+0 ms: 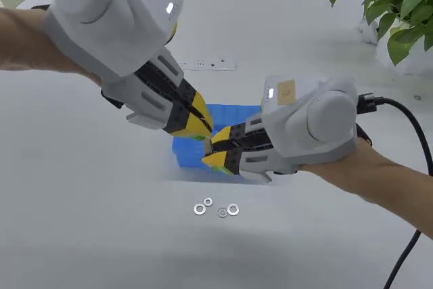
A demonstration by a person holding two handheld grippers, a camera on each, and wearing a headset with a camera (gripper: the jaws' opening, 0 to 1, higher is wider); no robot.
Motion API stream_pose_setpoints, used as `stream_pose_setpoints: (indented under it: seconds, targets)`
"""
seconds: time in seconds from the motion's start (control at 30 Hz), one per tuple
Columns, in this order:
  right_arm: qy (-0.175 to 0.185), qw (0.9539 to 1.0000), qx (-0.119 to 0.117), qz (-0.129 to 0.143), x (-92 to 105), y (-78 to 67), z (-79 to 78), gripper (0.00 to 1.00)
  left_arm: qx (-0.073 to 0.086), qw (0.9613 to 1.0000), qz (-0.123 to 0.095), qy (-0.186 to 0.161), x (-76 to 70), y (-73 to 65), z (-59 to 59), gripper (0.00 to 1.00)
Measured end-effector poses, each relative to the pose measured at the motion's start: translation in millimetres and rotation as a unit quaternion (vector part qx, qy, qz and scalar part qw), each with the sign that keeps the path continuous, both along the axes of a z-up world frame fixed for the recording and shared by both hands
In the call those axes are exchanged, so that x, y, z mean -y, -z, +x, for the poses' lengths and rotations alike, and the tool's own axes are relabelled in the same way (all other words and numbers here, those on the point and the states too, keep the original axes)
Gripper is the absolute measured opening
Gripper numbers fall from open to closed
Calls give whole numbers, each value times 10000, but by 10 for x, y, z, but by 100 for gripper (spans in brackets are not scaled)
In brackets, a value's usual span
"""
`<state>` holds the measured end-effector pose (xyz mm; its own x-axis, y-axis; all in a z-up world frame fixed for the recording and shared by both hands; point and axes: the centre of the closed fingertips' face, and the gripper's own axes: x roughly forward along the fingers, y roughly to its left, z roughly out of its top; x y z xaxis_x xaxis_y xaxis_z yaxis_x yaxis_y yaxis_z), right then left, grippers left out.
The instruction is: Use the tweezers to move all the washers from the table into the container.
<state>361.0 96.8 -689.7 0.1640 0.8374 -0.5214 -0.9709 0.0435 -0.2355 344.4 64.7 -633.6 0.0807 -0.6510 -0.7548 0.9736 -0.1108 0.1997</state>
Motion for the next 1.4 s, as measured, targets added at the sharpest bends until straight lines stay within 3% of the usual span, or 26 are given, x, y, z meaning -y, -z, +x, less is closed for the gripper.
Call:
stream_pose_setpoints:
  seconds: [0.37,0.63,0.87,1.03,1.4]
  targets:
    - [99,9997,229,-67,44,-50,373,10,213,9996,51,202,34,-26,387,6]
    - [219,9993,242,-160,96,96,688,10,287,9993,46,216,54,135,707,6]
    - [159,9993,75,-327,71,419,811,10,81,9997,127,173,32,418,851,6]
    - [239,9990,-180,-343,66,618,896,10,-61,9999,101,99,23,608,936,6]
    - [294,9981,-379,-374,74,811,973,10,-191,9997,144,29,9,817,1053,6]
